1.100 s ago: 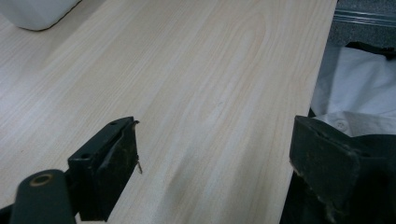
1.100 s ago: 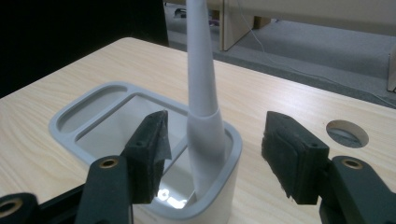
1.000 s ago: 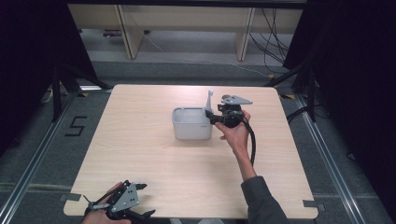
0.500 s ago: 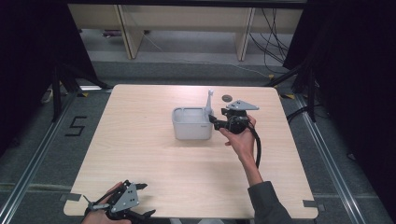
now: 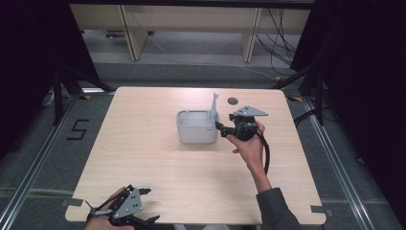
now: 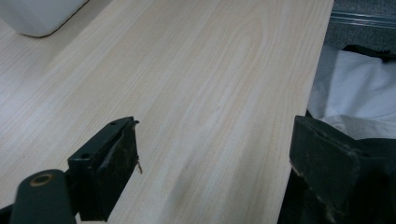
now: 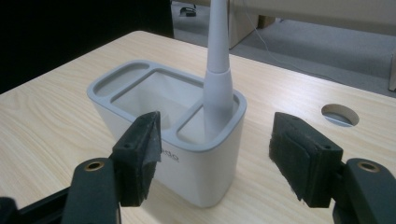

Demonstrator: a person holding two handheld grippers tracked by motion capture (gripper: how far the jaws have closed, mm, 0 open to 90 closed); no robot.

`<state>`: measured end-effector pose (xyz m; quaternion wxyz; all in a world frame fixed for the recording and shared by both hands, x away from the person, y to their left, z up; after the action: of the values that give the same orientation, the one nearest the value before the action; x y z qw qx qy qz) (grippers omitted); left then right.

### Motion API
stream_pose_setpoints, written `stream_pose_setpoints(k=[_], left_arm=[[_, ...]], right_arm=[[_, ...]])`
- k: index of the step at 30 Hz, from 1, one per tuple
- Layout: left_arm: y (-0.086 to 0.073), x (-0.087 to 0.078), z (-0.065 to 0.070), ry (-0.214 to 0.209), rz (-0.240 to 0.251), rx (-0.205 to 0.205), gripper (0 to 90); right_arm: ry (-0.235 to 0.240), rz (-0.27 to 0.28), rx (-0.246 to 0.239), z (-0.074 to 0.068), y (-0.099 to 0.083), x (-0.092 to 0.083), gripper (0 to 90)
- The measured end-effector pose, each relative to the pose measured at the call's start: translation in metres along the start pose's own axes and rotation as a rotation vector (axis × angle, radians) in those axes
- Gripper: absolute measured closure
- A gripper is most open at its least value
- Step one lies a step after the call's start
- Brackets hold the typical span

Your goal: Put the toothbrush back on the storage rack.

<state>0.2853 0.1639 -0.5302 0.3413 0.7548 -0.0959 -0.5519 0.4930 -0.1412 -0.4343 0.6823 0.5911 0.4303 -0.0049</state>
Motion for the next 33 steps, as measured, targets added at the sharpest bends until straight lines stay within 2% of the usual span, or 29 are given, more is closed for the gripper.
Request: stream_pose_setpoints(k=[1,2,3,4,5,7,8,9,10,12,15,16,17,18,19,20,22,25,26,27,28,29,30,33], left_arm=[[0.000,0.000,0.000,-0.004,0.002,0.002,14.8],[0.001,0.001,0.002,-0.010,0.014,-0.015,14.8],[0.000,0.000,0.000,-0.006,-0.001,0.002,14.8],[0.000,0.000,0.000,-0.005,-0.002,0.000,14.8],[0.000,0.000,0.000,-0.003,-0.003,0.001,14.8],[0.000,0.000,0.000,-0.005,0.000,0.001,14.8],[0.001,0.001,0.002,-0.010,0.014,-0.016,14.8],[0.000,0.000,0.000,-0.006,-0.001,0.001,14.8],[0.000,0.000,0.000,-0.005,-0.002,0.001,14.8],[0.000,0.001,0.001,-0.009,0.008,-0.011,14.8],[0.000,0.001,0.002,-0.010,0.009,-0.016,14.8],[0.000,0.001,0.000,-0.005,-0.005,0.002,14.8],[0.000,0.001,0.000,-0.006,-0.004,0.000,14.8],[0.000,0.001,0.001,-0.007,-0.003,-0.001,14.8],[0.000,0.002,0.002,-0.005,0.015,-0.019,14.8],[0.000,0.001,0.001,0.001,-0.002,-0.002,14.8],[0.000,0.001,0.001,-0.009,0.006,-0.011,14.8],[0.000,0.002,0.002,0.000,0.015,-0.019,14.8],[0.000,0.001,0.000,0.003,-0.002,-0.002,14.8],[-0.001,0.001,0.000,0.002,-0.007,-0.001,14.8],[0.000,0.001,0.000,-0.006,-0.003,0.001,14.8],[0.000,0.002,0.002,-0.012,0.012,-0.015,14.8],[0.000,0.002,0.002,-0.005,0.014,-0.017,14.8],[0.000,0.001,0.000,0.007,-0.004,-0.001,14.8]], right_arm=[[0.003,-0.005,0.007,0.000,-0.001,-0.001,34.1],[-0.018,0.002,-0.006,0.001,-0.002,-0.002,34.0],[0.001,-0.016,0.026,-0.001,-0.003,-0.003,33.9],[0.005,-0.010,-0.001,0.001,-0.003,-0.003,33.9],[0.008,-0.007,0.016,0.000,-0.004,-0.003,33.9],[0.011,-0.006,0.000,0.001,-0.006,-0.004,33.5],[0.006,-0.008,0.020,0.000,-0.008,-0.005,33.5],[0.027,-0.015,0.037,-0.001,-0.009,-0.006,33.5],[0.035,-0.014,0.023,-0.001,-0.010,-0.006,33.5],[0.020,-0.005,0.010,0.000,-0.011,-0.007,33.4],[0.028,-0.024,0.026,-0.003,-0.014,-0.009,32.9],[0.035,-0.020,0.024,-0.003,-0.014,-0.009,32.8],[0.026,-0.010,0.006,-0.002,-0.013,-0.009,32.7],[0.038,-0.025,0.018,-0.003,-0.014,-0.010,32.6],[0.025,-0.011,0.015,-0.003,-0.014,-0.010,32.6],[0.035,-0.015,0.015,-0.004,-0.015,-0.011,32.4],[0.024,-0.022,0.002,-0.003,-0.016,-0.012,31.9],[0.028,-0.017,0.007,-0.005,-0.018,-0.013,31.2],[0.053,-0.024,0.005,-0.007,-0.019,-0.013,30.7],[0.061,-0.036,0.015,-0.008,-0.020,-0.014,30.0],[0.056,-0.022,0.012,-0.008,-0.020,-0.014,29.5],[0.064,-0.028,0.034,-0.010,-0.022,-0.014,28.9],[0.066,-0.033,0.021,-0.010,-0.022,-0.015,27.8],[0.069,-0.043,0.024,-0.011,-0.025,-0.016,23.8]])
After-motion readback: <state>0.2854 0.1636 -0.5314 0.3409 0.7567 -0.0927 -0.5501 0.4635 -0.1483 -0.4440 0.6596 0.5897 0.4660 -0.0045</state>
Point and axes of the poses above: each handheld gripper's, and its own axes: x roughly forward along the jaws, y roughly out of its top, z roughly to its right, the point moved 5 cm from there along x, roughly forward along the jaws, and after that the axes turned 10 degrees about -z, right-handed, at the moved point
